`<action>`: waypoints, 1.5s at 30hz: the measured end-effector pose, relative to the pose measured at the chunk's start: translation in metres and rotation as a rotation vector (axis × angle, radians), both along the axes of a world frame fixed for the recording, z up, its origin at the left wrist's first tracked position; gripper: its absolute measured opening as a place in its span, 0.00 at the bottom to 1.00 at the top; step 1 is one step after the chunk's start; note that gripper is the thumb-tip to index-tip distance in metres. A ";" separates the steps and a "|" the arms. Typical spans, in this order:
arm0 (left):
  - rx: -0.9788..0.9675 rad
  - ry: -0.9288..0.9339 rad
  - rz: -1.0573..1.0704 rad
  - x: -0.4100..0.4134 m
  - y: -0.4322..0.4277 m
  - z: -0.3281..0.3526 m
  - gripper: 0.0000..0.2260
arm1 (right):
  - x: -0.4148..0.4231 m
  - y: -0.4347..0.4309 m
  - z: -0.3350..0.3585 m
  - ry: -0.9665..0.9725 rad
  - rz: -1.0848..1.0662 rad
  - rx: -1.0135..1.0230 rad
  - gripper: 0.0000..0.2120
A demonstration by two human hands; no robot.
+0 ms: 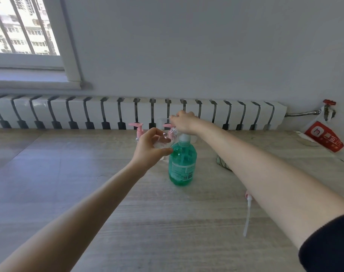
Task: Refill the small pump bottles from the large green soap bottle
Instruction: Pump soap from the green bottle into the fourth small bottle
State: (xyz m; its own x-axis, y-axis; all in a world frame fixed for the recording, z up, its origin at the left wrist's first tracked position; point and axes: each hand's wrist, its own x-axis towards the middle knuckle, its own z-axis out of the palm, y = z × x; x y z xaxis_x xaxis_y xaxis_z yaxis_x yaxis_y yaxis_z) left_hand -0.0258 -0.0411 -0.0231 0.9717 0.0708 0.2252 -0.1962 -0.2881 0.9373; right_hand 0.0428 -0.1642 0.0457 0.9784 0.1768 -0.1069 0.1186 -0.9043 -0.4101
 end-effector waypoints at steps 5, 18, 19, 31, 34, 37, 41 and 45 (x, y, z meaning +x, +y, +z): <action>-0.019 0.018 -0.003 -0.003 -0.004 0.008 0.17 | -0.003 -0.001 0.011 -0.102 -0.053 0.020 0.29; -0.015 0.021 0.018 -0.001 0.000 0.007 0.18 | -0.003 -0.003 -0.002 0.018 -0.030 0.146 0.32; -0.019 0.019 0.020 -0.001 0.000 0.005 0.18 | -0.002 -0.002 -0.003 0.024 -0.033 0.149 0.32; -0.067 -0.009 -0.009 -0.004 -0.001 -0.003 0.22 | 0.000 -0.002 -0.009 0.034 -0.029 0.132 0.33; -0.064 -0.011 -0.005 -0.007 -0.001 0.000 0.24 | -0.001 -0.002 -0.008 0.033 -0.031 0.120 0.33; -0.049 -0.016 -0.002 -0.009 -0.001 0.002 0.24 | -0.003 -0.002 -0.008 0.014 -0.044 0.096 0.35; -0.057 -0.007 -0.008 -0.010 -0.003 0.006 0.21 | -0.007 -0.001 0.002 -0.041 -0.070 0.089 0.35; -0.045 -0.007 -0.008 -0.010 -0.004 0.011 0.22 | -0.010 -0.004 0.010 -0.133 -0.054 0.042 0.35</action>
State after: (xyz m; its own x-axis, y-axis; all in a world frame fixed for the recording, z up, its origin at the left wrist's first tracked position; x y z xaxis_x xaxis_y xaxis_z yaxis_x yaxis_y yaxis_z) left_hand -0.0357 -0.0453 -0.0116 0.9708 0.0732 0.2286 -0.2048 -0.2442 0.9479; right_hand 0.0325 -0.1680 0.0554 0.9917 0.1247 0.0309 0.1258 -0.8932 -0.4318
